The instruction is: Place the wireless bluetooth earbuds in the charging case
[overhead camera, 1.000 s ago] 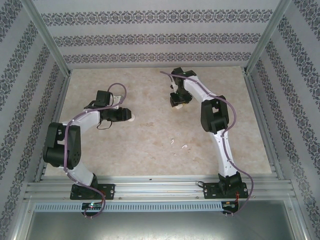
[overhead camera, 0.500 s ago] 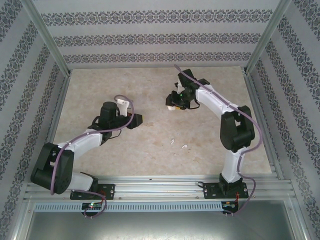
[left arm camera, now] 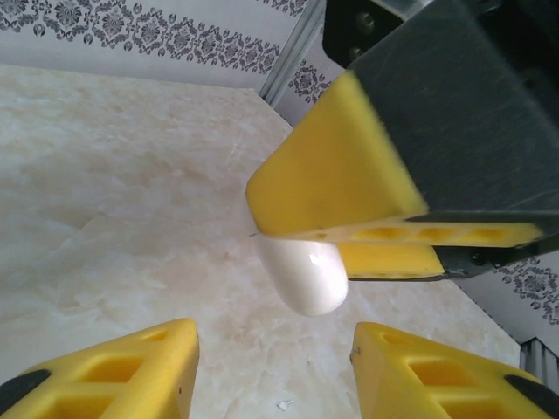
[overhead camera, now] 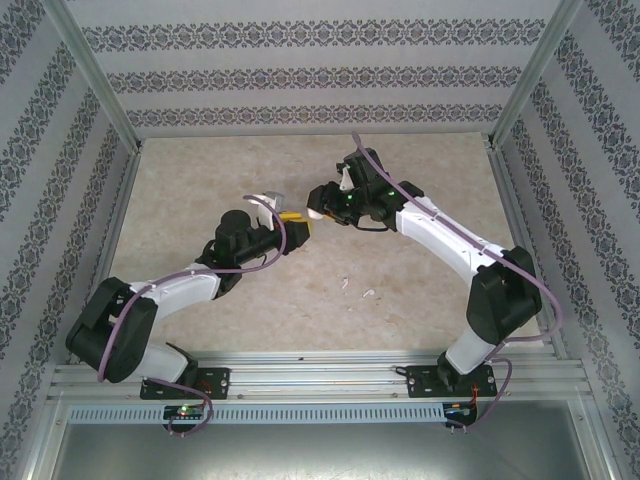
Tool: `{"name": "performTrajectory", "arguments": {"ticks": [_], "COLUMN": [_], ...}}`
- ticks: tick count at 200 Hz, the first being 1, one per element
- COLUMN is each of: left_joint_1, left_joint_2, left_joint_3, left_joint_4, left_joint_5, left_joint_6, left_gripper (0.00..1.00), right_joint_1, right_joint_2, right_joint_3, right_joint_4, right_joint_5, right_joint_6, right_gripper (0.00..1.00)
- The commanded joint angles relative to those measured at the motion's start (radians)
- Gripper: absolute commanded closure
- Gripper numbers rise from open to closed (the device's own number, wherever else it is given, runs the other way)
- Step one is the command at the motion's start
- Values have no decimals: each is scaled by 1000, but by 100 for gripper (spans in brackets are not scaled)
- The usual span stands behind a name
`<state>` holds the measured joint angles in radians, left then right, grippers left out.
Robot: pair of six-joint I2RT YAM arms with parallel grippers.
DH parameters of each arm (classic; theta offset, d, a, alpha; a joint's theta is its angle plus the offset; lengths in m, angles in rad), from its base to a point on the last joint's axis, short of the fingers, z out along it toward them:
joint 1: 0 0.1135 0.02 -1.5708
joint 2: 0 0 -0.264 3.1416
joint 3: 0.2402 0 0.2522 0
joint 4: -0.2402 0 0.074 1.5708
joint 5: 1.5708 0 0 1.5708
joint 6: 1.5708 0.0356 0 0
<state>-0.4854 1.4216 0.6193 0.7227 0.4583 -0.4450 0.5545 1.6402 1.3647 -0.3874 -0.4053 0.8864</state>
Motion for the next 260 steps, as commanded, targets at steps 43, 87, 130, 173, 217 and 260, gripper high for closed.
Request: {"name": "performTrajectory", "arguments": {"ticks": [43,87,130,173,217,260], "left_joint_1": [-24,-24,-23,-24,-24,-24], "left_joint_2": [63,110,131,134,152,172], "left_joint_3": [16,39,50,52,58,66], "left_joint_4": [179,245,285,309,344,382], "left_joint_5": [-7,-10,-10,-1,-2,-3], "left_joint_6": [-71,-113,-133,-136,-147,-170], "left_gripper": [59,62,62,61,69,91], "right_joint_1": [27,32,33,29,28,30], "right_joint_2": [-44,-52,-59,-58,-59,-78], "right_joint_3": [-25,-42,-56,-58,-65,-69], "right_joint_4": [51,67,81,84,104,111], "right_joint_5": [23,22,17,3,-28,-37], "right_joint_6": [51,61,73,78,99,105], "right_gripper": [62,62,62,62,62,61]}}
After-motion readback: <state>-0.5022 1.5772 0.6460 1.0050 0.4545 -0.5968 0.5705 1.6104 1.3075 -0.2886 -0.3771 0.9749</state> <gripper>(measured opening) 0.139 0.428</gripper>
